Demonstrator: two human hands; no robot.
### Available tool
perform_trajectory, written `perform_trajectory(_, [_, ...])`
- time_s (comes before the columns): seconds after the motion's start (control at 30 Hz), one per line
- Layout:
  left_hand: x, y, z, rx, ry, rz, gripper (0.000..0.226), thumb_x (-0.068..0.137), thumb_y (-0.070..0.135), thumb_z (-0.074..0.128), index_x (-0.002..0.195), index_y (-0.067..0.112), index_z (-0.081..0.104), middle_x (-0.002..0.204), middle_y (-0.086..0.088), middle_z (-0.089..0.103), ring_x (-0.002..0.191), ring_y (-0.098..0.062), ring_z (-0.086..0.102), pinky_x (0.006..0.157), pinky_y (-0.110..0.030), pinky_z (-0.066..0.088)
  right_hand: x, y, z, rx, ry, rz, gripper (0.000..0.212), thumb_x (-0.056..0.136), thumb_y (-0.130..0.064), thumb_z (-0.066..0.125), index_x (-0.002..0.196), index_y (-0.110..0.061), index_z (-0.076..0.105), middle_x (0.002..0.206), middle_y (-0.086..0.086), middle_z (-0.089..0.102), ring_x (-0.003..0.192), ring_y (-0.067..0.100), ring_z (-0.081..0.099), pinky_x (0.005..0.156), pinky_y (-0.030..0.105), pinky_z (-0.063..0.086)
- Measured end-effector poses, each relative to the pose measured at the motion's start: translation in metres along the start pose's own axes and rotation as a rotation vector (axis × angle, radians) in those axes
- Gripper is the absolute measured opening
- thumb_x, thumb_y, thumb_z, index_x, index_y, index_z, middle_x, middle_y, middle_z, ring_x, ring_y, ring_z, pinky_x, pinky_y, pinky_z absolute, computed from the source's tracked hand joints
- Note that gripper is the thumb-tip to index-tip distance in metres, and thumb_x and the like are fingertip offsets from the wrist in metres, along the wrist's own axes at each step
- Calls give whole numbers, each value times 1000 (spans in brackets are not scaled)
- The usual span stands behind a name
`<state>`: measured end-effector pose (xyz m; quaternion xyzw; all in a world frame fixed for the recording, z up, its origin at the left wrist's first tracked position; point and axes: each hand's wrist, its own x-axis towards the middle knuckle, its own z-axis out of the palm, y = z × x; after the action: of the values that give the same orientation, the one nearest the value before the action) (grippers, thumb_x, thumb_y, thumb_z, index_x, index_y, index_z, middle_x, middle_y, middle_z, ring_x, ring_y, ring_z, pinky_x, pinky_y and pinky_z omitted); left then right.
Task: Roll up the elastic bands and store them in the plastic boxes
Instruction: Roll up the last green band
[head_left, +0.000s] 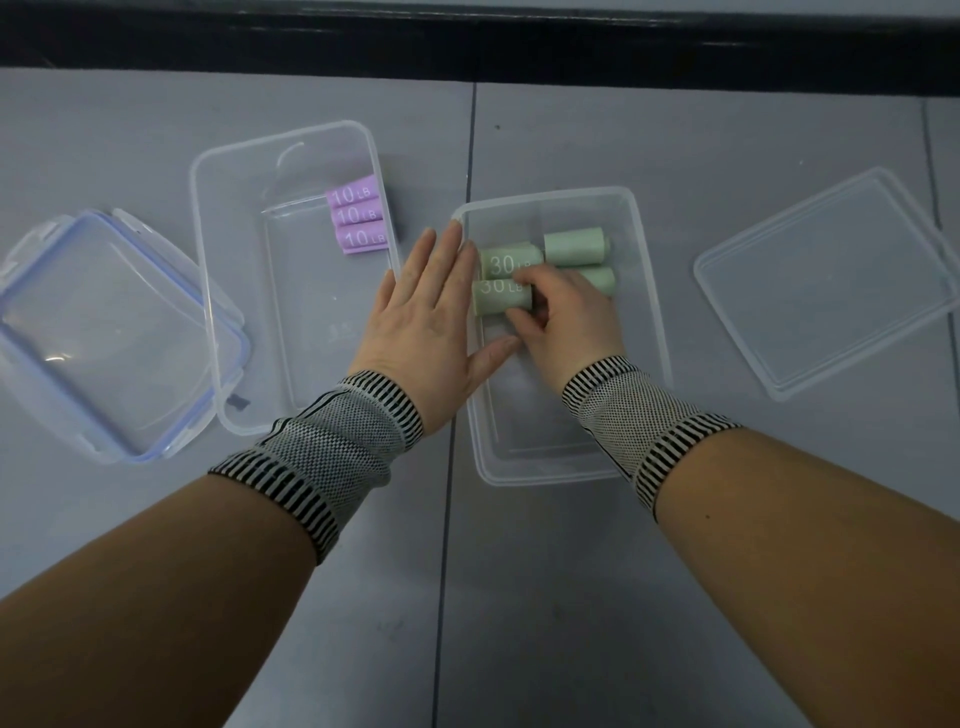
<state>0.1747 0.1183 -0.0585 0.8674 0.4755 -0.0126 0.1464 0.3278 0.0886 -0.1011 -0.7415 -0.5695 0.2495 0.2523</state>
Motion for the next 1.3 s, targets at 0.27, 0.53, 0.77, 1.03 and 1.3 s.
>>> perform_trajectory(0.27, [2, -2, 2, 2, 12, 19, 94, 79, 70, 15, 150, 8, 14, 159, -4, 5, 146, -22, 3, 118, -45, 15, -2, 0, 0, -2, 21, 32, 30, 83, -18, 67, 112, -16, 62, 99, 4, 61, 87, 21, 59, 81, 38, 51])
perform_trajectory(0.53, [0, 2, -1, -14, -11, -8, 89, 82, 66, 25, 151, 11, 10, 160, -1, 0, 147, -19, -3, 118, -44, 9, 1, -8, 2, 5, -19, 106, 34, 83, -19, 66, 116, -19, 58, 106, 5, 57, 91, 22, 60, 83, 35, 51])
perform_trajectory(0.77, [1, 0, 0, 7, -6, -2, 89, 83, 68, 21, 150, 11, 11, 160, -1, 1, 147, -21, -2, 118, -46, 11, -3, -5, 1, 30, -3, 86, 38, 81, -21, 68, 117, -19, 57, 106, 6, 58, 89, 22, 60, 82, 39, 52])
perform_trajectory(1.03, [1, 0, 1, 20, 5, 3, 93, 80, 71, 15, 150, 10, 13, 160, -2, 3, 147, -23, 0, 117, -47, 14, -5, -4, -3, -16, -22, 61, 38, 78, -26, 70, 114, -20, 58, 102, 2, 59, 83, 14, 53, 75, 27, 47])
perform_trajectory(1.3, [1, 0, 1, 18, -6, 4, 94, 79, 72, 13, 150, 10, 11, 160, -3, 2, 147, -23, 0, 118, -47, 13, -5, -1, -1, -34, -51, 67, 30, 78, -19, 70, 102, -15, 53, 96, 2, 60, 80, 19, 55, 73, 34, 49])
